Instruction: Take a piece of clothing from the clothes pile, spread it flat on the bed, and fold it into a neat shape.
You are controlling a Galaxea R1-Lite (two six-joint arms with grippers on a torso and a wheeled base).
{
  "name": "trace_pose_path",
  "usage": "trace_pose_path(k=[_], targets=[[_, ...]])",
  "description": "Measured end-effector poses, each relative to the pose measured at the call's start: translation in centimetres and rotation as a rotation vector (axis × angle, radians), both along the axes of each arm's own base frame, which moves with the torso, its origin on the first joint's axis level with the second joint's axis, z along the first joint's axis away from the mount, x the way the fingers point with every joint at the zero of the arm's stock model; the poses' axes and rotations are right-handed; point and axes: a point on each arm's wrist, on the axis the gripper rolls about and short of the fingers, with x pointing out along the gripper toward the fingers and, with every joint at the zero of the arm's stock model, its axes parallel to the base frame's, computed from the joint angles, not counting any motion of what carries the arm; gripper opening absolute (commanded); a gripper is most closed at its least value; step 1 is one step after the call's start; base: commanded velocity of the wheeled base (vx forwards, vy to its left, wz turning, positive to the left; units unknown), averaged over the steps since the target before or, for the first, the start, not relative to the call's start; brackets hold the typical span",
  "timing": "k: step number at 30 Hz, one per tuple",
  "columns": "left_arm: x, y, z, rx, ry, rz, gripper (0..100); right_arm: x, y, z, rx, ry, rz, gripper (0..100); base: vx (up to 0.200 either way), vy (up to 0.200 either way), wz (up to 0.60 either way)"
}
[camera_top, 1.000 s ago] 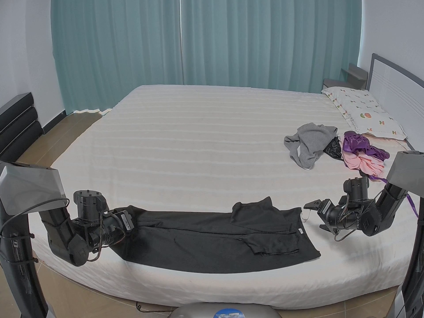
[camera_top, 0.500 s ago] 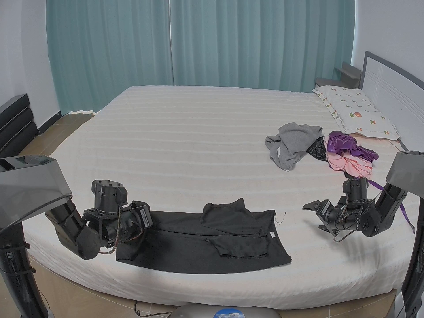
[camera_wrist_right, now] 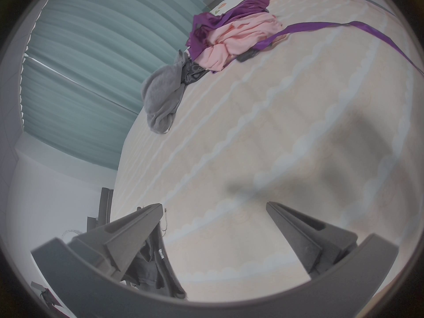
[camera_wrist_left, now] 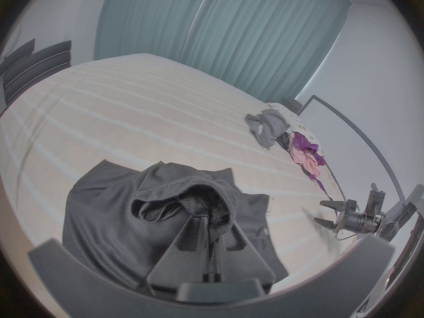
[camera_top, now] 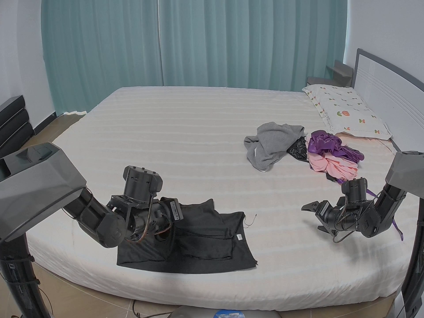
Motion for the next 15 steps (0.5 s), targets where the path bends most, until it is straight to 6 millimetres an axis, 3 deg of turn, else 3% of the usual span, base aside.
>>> trace_pose_path(k=[6,13,14,15], targets=[[1.1,-2.3,0.9,-0.026,0.016,0.007,0,-0.1,0.0,0.0,-0.001,0.002,0.002,100,0.0,0.0,0.0],[1.7,-5.1,0.2,-0.035,0.038,0.018,0,-0.1,0.1,-0.1,-0.002,0.003,0.004,100,0.0,0.0,0.0],[1.6,-5.3,-0.1,-0.031,0.046,0.011,100,-0.1,0.1,-0.1,-0.002,0.003,0.005,100,0.0,0.0,0.0],[1.6,-5.4,-0.2,-0.029,0.049,0.011,100,-0.1,0.2,-0.1,-0.002,0.003,0.006,100,0.0,0.0,0.0]])
